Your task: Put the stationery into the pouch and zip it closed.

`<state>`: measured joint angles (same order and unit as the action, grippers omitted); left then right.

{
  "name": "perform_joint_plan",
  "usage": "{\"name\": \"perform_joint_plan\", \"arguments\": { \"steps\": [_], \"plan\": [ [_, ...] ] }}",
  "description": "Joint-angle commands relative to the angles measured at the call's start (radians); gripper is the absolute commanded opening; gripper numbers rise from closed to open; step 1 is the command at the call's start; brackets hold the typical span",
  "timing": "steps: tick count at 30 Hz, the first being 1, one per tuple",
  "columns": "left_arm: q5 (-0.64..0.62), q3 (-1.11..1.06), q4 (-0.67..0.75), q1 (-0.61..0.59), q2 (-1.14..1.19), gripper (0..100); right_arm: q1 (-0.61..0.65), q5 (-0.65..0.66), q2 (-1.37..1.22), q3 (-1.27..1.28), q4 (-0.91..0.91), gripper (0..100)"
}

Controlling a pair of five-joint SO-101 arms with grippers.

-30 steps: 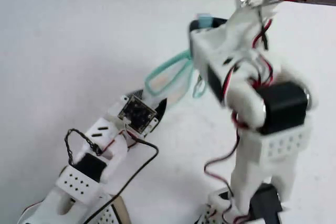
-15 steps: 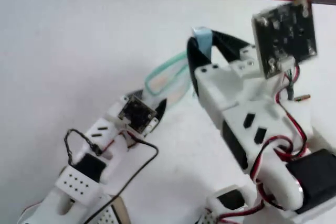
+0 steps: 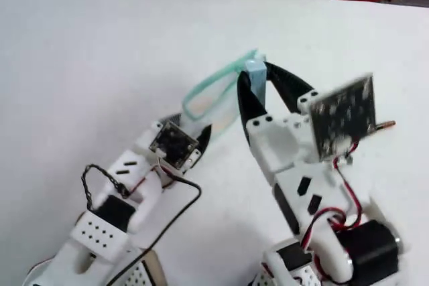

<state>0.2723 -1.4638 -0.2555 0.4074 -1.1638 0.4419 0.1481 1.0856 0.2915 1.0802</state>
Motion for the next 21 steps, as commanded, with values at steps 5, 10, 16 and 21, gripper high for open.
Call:
{"name": "perform_joint_plan", "arguments": {
  "steps": [5, 10, 16, 21],
  "plan": [
    [0.014, -0.002, -0.005, -0.013, 0.010, 16, 0.002, 0.041, 0.047, 0.110, -0.153, 1.9],
    [0.014, -0.002, -0.005, -0.016, 0.010, 16, 0.025, 0.031, 0.041, 0.126, -0.228, 1.9],
    [0.014, -0.002, -0.005, -0.018, 0.010, 16, 0.176, 0.026, -0.062, 0.172, -0.341, 1.9],
    [0.014, 0.000, -0.005, -0.018, 0.010, 16, 0.199, 0.028, -0.185, 0.173, -0.389, 1.9]
  ]
}}
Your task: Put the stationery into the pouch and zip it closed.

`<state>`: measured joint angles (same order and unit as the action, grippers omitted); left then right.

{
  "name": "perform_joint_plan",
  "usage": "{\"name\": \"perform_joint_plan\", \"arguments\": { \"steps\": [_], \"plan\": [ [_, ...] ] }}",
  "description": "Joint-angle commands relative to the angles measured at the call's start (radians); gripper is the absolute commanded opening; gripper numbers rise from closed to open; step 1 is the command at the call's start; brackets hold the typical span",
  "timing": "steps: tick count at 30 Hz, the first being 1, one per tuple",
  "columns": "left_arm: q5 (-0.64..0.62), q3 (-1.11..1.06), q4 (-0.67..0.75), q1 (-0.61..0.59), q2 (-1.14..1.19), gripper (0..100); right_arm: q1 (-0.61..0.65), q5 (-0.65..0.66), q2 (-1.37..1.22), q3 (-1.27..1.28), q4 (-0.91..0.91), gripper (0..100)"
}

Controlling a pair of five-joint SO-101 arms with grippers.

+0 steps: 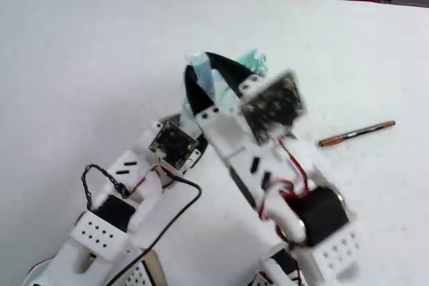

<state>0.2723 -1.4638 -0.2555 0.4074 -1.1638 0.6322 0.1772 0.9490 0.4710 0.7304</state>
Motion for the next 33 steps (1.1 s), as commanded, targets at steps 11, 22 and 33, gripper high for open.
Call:
{"name": "perform_joint_plan", "arguments": {
  "steps": [11, 22, 33],
  "plan": [
    [0.014, 0.000, -0.002, -0.018, 0.010, 16, -0.005, -0.003, -0.107, 0.014, -0.056, 1.9],
    [0.005, -0.002, -0.015, -0.033, 0.010, 25, -0.019, -0.002, -0.102, 0.192, -0.213, 1.9],
    [0.005, 0.002, -0.012, -0.045, 0.010, 25, -0.056, -0.002, -0.099, 0.207, -0.199, 1.9]
  ]
}}
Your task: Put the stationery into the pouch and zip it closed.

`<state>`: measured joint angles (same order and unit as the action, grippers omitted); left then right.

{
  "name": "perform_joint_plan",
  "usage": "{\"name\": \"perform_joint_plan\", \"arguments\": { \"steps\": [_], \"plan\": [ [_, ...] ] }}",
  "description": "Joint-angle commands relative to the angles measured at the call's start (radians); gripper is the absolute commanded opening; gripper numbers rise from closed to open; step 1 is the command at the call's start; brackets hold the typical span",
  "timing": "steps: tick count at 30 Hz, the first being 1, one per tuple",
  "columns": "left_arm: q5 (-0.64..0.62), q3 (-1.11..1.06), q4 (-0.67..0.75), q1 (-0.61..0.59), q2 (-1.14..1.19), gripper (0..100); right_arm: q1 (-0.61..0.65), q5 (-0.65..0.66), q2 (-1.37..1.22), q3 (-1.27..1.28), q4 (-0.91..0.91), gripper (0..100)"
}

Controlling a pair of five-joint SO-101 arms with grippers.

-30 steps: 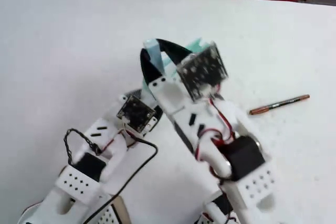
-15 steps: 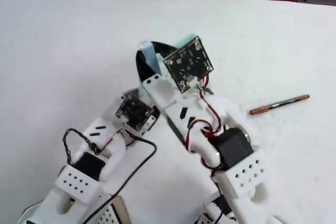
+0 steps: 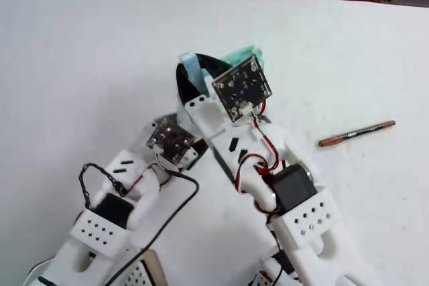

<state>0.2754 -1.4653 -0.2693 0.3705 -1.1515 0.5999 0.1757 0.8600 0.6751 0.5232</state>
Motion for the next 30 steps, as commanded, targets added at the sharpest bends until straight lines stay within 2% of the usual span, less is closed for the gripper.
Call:
{"name": "perform_joint_plan", "arguments": {
  "steps": [1, 10, 15, 21, 27, 30],
  "plan": [
    [0.002, 0.003, 0.002, -0.008, -0.002, 25, -0.024, 0.000, -0.008, 0.002, 0.018, 1.9],
    [0.002, 0.008, 0.002, -0.005, -0.002, 25, -0.022, 0.000, -0.008, -0.003, 0.031, 1.9],
    [0.009, 0.008, 0.003, -0.002, -0.002, 21, -0.024, 0.000, -0.002, -0.003, 0.031, 2.2],
    [0.009, 0.008, 0.003, -0.002, -0.002, 20, -0.038, -0.006, 0.124, -0.002, 0.081, 2.8],
    [0.009, 0.005, 0.003, -0.002, -0.002, 20, -0.039, -0.008, 0.166, 0.000, 0.153, 17.2],
    [0.009, 0.003, 0.003, -0.002, -0.002, 20, -0.039, -0.008, 0.166, 0.003, 0.165, 18.3]
  ]
}}
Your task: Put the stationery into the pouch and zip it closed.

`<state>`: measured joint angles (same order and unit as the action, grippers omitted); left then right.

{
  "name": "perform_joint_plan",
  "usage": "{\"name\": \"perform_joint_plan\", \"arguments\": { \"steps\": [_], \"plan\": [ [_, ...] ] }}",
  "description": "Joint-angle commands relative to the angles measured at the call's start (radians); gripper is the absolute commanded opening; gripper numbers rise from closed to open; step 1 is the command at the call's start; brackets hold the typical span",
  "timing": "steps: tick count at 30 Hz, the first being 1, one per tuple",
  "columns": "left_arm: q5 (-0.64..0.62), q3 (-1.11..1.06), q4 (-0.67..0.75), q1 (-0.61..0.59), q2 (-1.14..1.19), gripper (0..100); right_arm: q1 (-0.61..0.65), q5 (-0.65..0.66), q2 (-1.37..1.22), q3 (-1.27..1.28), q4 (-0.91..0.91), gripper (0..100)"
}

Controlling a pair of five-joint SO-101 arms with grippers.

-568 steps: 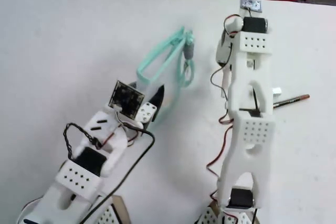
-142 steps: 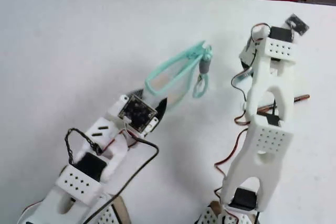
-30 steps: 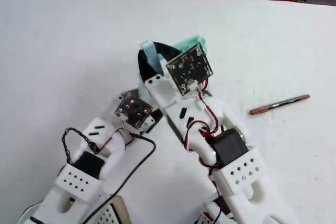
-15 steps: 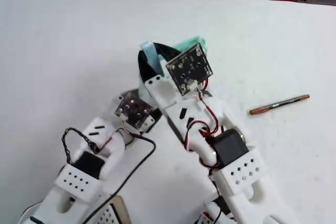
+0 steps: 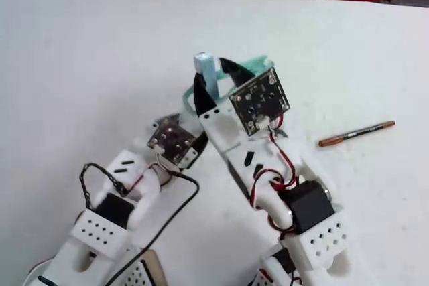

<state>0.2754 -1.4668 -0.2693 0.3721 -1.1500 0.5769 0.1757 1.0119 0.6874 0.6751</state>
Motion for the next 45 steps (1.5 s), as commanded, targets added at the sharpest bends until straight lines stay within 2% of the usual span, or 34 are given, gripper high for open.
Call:
{"name": "perform_joint_plan", "arguments": {
  "steps": [1, 13, 19, 22, 39, 41, 45],
  "plan": [
    [0.009, 0.005, 0.003, -0.004, -0.004, 20, -0.016, -0.008, 0.016, -0.011, 0.015, 18.3],
    [0.009, 0.005, 0.003, -0.002, -0.004, 20, -0.008, -0.008, 0.015, -0.011, 0.008, 17.9],
    [0.002, 0.003, -0.003, -0.002, -0.004, 24, -0.010, 0.000, 0.002, -0.006, -0.053, 1.9],
    [0.002, 0.003, -0.006, -0.002, -0.004, 27, -0.010, 0.000, -0.041, -0.006, -0.070, 3.5],
    [0.002, 0.003, -0.006, -0.002, -0.004, 27, -0.007, -0.003, -0.081, -0.006, 0.015, 1.9],
    [0.002, 0.003, -0.006, -0.002, -0.004, 27, -0.004, -0.008, -0.082, -0.008, 0.002, 1.9],
    [0.008, 0.003, -0.005, -0.001, -0.004, 27, 0.022, 0.000, -0.093, 0.012, -0.137, 1.9]
  ]
}}
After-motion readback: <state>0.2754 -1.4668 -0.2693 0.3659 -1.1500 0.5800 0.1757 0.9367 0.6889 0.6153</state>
